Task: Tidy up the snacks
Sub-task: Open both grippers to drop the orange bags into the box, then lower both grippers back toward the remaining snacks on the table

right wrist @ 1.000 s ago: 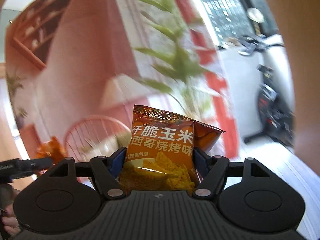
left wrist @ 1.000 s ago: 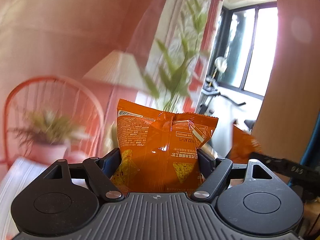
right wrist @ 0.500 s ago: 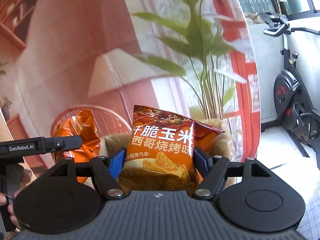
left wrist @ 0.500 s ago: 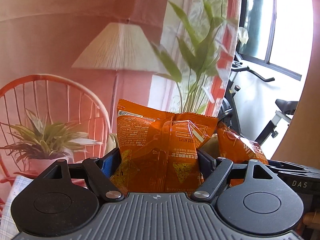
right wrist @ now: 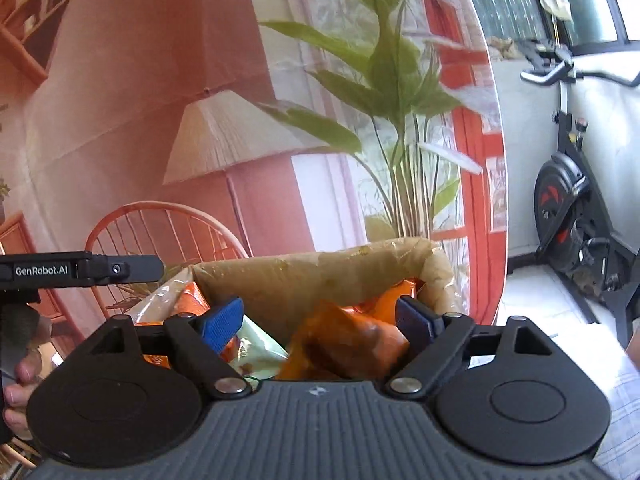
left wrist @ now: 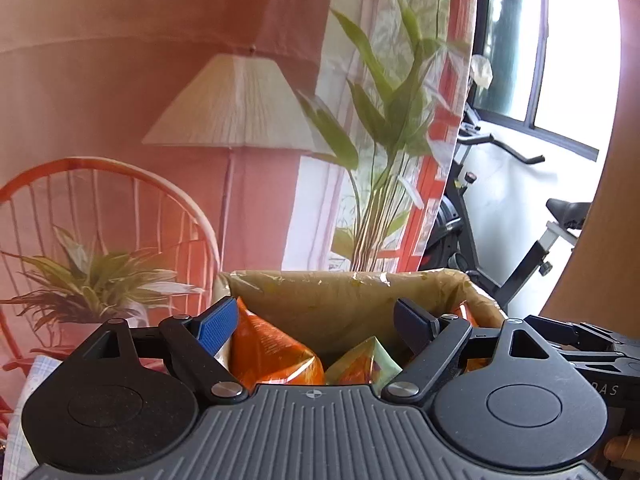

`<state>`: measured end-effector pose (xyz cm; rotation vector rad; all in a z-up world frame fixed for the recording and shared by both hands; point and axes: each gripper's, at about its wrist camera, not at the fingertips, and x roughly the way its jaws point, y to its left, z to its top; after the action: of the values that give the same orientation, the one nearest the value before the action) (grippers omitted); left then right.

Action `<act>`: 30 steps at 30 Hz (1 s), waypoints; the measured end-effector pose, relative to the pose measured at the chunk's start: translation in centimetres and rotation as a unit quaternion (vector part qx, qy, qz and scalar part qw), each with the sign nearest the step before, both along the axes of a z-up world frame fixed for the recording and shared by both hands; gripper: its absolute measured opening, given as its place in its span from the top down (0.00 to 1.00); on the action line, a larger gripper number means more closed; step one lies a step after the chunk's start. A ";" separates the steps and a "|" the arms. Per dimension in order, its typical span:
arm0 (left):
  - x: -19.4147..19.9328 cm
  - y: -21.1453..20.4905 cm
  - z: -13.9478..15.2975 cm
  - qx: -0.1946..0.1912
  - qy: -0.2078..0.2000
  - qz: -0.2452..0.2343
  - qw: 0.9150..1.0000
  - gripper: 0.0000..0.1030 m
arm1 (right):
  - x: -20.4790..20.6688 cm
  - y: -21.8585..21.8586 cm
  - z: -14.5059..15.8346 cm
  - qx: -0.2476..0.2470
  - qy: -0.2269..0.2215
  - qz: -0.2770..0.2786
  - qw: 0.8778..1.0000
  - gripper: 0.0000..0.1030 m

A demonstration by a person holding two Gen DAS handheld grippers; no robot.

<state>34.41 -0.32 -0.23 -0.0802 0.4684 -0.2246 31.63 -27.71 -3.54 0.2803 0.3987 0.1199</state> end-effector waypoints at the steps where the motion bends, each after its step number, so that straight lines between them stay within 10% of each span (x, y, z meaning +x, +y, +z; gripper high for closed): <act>1: -0.6 0.2 0.2 -0.003 -0.004 -0.001 1.000 0.16 | -0.6 0.1 0.2 -0.004 -0.005 0.002 1.000 0.17; 13: -9.9 3.8 -1.4 -0.037 0.001 0.016 0.999 0.15 | -9.6 1.4 -0.7 -0.038 -0.042 0.012 0.998 0.17; 30: -14.3 3.2 -15.4 -0.009 0.123 -0.012 0.992 0.11 | -16.4 3.4 -10.5 -0.027 0.036 0.003 0.999 0.17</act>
<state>20.16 2.85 -15.63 -0.1201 0.7123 -0.2431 15.27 -24.26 -14.05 0.2316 0.4736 0.1043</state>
